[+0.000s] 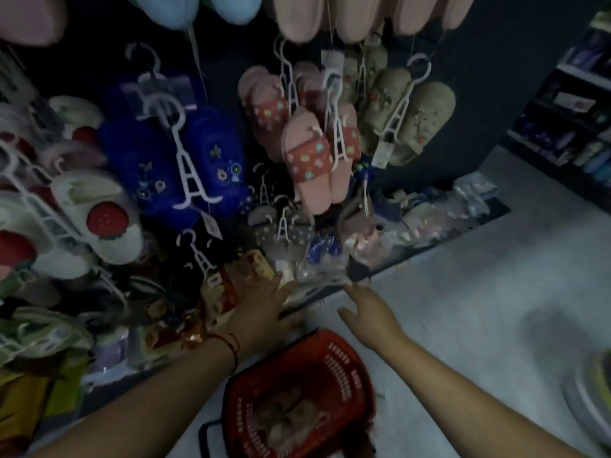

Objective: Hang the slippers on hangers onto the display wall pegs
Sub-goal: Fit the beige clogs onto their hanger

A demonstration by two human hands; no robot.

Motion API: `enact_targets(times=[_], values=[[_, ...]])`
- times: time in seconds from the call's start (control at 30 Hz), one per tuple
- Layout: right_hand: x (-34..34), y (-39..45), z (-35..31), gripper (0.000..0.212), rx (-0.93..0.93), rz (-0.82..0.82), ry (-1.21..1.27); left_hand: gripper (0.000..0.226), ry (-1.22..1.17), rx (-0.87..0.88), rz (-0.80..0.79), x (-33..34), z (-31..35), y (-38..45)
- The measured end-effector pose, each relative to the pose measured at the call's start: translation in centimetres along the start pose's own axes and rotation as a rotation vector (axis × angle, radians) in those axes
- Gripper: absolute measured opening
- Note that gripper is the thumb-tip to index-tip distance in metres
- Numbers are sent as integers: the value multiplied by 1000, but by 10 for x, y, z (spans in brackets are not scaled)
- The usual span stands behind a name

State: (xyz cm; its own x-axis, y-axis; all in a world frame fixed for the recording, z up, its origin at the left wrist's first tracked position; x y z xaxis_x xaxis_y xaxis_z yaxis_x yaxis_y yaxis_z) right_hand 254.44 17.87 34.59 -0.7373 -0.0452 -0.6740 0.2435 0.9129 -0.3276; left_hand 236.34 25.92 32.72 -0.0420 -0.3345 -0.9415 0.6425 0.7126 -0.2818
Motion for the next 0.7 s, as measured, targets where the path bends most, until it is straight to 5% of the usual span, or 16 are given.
enact_targets(times=[0.33, 0.53, 0.7], values=[[127, -113, 125, 63, 308, -95, 111, 88, 83, 112, -359, 138, 16, -85], [179, -153, 177, 43, 447, -160, 209, 122, 11, 42, -403, 215, 7, -113], [233, -157, 219, 49, 568, -197, 296, 77, -22, 18, -563, 305, -4, -109]])
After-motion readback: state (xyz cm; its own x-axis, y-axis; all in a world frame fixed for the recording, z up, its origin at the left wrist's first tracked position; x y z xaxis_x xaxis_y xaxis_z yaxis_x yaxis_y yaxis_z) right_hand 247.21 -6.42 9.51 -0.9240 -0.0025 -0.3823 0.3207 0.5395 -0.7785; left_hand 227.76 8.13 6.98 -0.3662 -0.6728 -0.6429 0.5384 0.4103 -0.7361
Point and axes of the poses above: each hand's wrist, its own y-axis towards the middle knuckle, its own x-axis out of the palm, z = x × y, the point moved 10 cm from there along y, towards the middle knuckle, and after that the axes turned 11 degrees about y, right-handed, at the moved point
